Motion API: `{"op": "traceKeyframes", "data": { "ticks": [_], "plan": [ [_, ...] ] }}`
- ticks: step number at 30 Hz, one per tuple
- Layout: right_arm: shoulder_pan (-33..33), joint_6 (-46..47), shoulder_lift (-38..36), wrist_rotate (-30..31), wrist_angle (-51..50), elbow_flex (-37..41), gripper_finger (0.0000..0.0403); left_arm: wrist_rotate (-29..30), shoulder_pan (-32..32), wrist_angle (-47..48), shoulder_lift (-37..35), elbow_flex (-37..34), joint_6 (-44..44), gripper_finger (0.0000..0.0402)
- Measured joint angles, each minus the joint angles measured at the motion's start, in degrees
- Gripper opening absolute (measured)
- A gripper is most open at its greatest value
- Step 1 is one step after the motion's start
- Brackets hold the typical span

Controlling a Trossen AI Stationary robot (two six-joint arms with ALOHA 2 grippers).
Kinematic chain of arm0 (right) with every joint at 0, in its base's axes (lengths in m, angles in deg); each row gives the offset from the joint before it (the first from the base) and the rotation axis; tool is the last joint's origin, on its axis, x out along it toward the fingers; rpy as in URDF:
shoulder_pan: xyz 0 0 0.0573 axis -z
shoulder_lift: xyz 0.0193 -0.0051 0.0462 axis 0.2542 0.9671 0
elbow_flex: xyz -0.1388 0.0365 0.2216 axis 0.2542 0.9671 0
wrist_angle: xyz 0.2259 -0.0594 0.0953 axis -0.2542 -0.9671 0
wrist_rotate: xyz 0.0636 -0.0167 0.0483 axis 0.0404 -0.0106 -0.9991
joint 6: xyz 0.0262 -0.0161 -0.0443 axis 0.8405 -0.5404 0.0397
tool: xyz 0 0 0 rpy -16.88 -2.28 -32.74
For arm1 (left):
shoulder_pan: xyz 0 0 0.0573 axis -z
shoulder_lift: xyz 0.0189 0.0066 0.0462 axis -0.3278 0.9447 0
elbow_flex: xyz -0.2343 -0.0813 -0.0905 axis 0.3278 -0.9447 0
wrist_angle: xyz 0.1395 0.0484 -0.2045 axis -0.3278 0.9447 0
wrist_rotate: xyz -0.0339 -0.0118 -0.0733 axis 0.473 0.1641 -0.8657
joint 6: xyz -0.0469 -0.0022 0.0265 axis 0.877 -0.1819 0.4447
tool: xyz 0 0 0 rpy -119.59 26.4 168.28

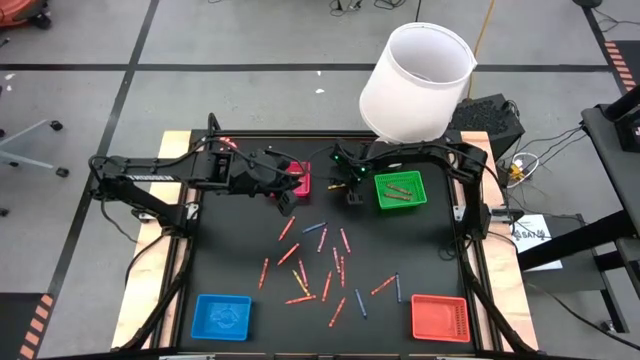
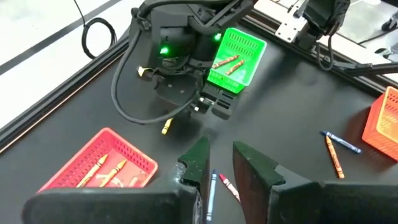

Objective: Sort crayons
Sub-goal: Put the yellow crayon into the red basket

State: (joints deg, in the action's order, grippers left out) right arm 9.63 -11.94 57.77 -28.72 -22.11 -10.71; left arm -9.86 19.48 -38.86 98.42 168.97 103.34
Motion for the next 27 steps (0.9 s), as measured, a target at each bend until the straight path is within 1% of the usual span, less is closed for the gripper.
{"op": "traceKeyframes", "data": {
  "ticks": [4,13,15,18,21,27],
  "plan": [
    [-0.03,-0.03,0.05,0.17,-0.48,0.0,0.0114,-0.25,0.0,0.0,0.0,0.0,0.0,0.007],
    [-0.79,3.17,0.11,0.46,-1.93,0.04,0.0011,-0.43,0.0,-0.02,0.0,0.0,0.0,0.007],
    [-1.35,3.19,0.11,0.74,-2.23,0.04,0.0006,-0.45,0.0,0.0,0.0,0.0,0.0,0.007],
    [-2.45,3.37,0.19,1.46,-3.1,0.09,0.001,-0.45,0.0,0.0,0.0,0.0,0.0,0.007],
    [-3.42,5.23,-0.58,1.52,-4.4,0.14,0.0005,-0.48,0.0,-0.01,0.0,0.0,0.0,0.007],
    [-4.89,9.61,-5.56,-1.12,-8.76,0.59,0.0003,-1.27,0.0,-0.12,0.0,0.0,0.09,0.007]
  ]
}}
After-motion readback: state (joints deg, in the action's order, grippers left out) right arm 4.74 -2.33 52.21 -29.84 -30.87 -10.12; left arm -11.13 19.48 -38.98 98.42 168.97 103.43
